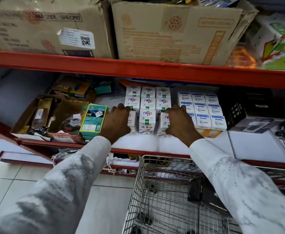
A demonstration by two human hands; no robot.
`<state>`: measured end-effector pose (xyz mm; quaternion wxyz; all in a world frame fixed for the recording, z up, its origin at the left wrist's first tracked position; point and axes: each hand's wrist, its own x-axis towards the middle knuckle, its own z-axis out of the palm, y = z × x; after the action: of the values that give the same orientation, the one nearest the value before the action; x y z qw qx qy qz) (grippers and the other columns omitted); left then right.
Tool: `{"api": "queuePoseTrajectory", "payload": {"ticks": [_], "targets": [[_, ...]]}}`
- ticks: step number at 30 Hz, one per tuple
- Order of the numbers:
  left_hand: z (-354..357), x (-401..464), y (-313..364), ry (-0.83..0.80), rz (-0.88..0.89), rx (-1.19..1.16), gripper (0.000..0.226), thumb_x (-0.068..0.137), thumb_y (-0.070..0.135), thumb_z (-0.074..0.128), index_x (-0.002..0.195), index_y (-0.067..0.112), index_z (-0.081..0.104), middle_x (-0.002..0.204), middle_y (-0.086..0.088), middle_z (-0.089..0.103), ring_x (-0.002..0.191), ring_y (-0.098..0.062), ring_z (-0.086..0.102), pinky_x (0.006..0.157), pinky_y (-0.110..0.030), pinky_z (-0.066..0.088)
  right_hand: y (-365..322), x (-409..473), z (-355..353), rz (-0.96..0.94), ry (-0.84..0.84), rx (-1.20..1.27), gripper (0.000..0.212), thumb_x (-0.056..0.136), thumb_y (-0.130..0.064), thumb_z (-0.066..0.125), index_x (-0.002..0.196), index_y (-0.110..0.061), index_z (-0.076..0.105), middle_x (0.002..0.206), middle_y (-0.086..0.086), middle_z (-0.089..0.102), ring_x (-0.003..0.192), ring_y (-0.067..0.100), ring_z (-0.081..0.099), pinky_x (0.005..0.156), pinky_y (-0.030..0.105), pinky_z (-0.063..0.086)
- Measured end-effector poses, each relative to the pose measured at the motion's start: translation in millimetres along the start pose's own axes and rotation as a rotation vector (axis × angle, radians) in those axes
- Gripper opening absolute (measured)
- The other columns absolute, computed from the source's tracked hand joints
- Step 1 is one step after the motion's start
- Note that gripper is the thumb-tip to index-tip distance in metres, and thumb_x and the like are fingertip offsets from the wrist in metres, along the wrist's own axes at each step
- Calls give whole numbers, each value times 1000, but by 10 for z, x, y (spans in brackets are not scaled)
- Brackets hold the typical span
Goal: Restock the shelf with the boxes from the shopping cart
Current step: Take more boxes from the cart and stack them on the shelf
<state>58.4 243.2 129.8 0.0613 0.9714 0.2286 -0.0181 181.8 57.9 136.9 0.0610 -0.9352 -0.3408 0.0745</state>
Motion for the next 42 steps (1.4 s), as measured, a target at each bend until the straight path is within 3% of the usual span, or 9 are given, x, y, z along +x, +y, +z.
{"api": "queuePoseTrajectory", "payload": {"ticks": [10,18,23,28,32,36,40,42], "targets": [[118,79,50,-5,13,-84,71,63,19,80,128,12,52,119,-16,49,104,-40,58,80,-53,58,-90,156,125,11,19,-14,61,56,-13,85,113,-12,63,119,9,51,106,29,58,76,38,56],[252,102,71,26,19,-113,67,66,13,74,129,12,52,127,-13,48,113,-36,52,77,-47,56,-124,157,195,-47,34,-43,59,61,-13,81,117,-10,62,121,9,53,106,30,59,77,36,52],[329,74,53,51,43,-160,67,72,2,66,135,9,47,139,-13,47,120,-38,49,87,-51,55,-90,90,247,-70,83,-50,51,68,-3,72,117,-8,61,120,10,57,108,31,59,80,36,51],[273,-125,119,51,57,-107,72,77,15,69,142,12,38,153,-14,36,130,-42,42,100,-55,48,-53,-179,295,-112,110,-76,70,70,-12,71,135,-9,47,144,10,46,132,33,44,100,41,45],[278,-498,367,95,97,-7,81,81,35,64,150,18,25,163,-13,17,146,-42,18,112,-63,26,51,-671,404,-82,118,-83,81,76,-25,65,149,-14,30,161,10,19,148,33,18,119,47,23],[419,-885,770,183,217,8,82,80,41,60,151,19,25,164,-14,12,149,-43,11,113,-68,19,318,-1183,576,-30,165,-118,88,69,-28,68,148,-13,32,160,14,20,148,36,18,119,54,19],[628,-1173,1215,179,303,-17,79,84,49,49,153,19,23,164,-15,11,149,-43,8,114,-70,14,646,-1600,708,22,157,-110,85,77,-35,55,152,-14,20,163,15,8,150,37,6,118,59,13],[757,-1285,1446,149,345,0,84,82,48,56,153,18,22,164,-16,11,150,-44,7,114,-71,15,828,-1773,765,68,133,-98,90,74,-35,56,152,-15,19,163,15,6,150,37,3,118,59,14]]}}
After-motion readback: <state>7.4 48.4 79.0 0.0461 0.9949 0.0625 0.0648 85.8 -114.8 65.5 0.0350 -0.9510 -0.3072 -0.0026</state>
